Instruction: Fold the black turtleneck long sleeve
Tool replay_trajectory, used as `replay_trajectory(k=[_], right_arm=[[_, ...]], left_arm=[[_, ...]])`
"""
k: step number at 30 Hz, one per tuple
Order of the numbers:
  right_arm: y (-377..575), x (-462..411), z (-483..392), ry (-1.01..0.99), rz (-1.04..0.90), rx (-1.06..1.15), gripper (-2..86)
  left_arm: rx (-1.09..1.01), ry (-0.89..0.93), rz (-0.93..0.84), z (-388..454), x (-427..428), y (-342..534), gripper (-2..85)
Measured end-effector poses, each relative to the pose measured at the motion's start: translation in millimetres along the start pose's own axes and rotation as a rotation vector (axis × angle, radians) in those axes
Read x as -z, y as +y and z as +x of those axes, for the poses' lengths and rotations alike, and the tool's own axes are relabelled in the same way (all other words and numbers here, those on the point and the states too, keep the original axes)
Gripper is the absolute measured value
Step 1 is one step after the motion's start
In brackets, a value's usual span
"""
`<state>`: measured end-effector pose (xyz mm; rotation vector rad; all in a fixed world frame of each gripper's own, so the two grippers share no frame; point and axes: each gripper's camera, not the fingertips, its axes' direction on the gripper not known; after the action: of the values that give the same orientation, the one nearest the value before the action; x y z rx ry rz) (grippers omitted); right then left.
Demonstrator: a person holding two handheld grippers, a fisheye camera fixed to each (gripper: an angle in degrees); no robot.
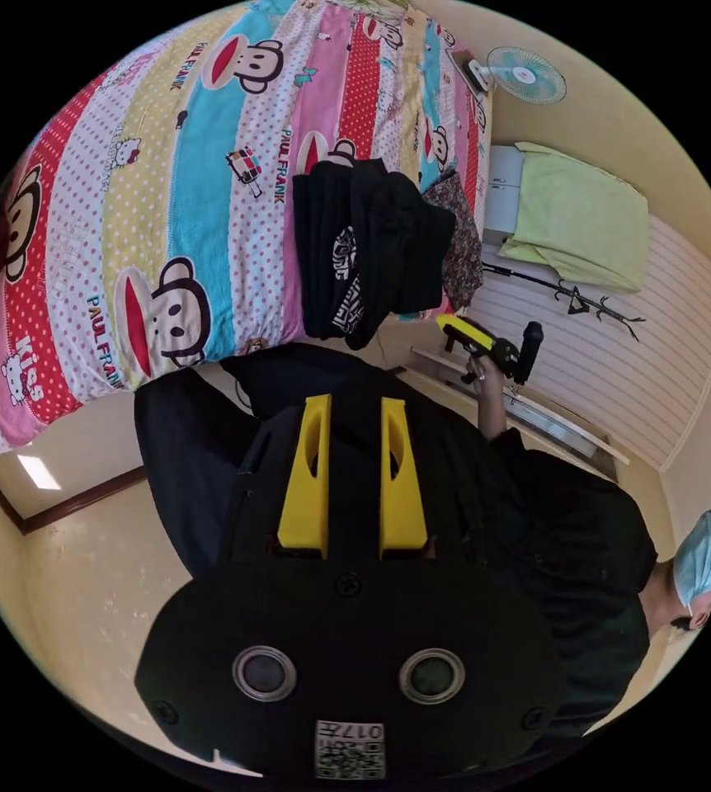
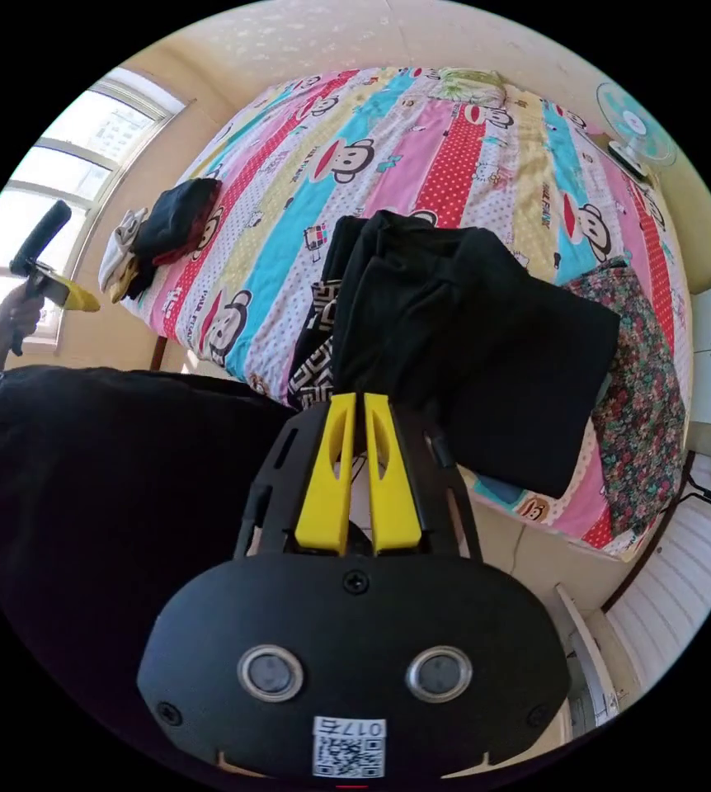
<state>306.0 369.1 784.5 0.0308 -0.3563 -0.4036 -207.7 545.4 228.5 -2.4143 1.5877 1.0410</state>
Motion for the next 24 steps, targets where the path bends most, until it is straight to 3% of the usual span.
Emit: replay_trajectory(k=[4,6,8,10,13,16,19,24], right_arm=[[-118,-25,6,0.003,0.0,0.058,11.9],[-161,-68,2,0.071,-0.099,0.105,11.6],[-186,-128,-8,0.152,-0.314,0.166,9.3],[-189,-111,-16,0.202,-0.294,0.182,6.7],[-157,-40,-13,0.238,-0.098,0.077,3.3],[-95,15,14,0.406,0.017,-0.108,2.7],[-22,27,58,0.562,-0.063,-0.373,2.4],[75,-26,104,0.468,-0.431,-0.711,2.1]], left_arm=[[-0.061,0.011,-0.028,10,-35,-31,9.4],[-0.092,-0.011,-0.038,9,-51,-50,9.3],[-0.067,-0.029,-0.077,-2,-72,-76,9.5],[-0.06,-0.011,-0.061,-11,-80,-93,9.8],[-0.038,-0.019,-0.026,-28,-94,-119,10.0],[-0.03,-0.022,0.008,-44,-114,-150,10.7],[-0.03,-0.043,0.059,-51,-134,-178,11.1],[-0.038,-0.095,0.121,-57,-170,-213,11.3]])
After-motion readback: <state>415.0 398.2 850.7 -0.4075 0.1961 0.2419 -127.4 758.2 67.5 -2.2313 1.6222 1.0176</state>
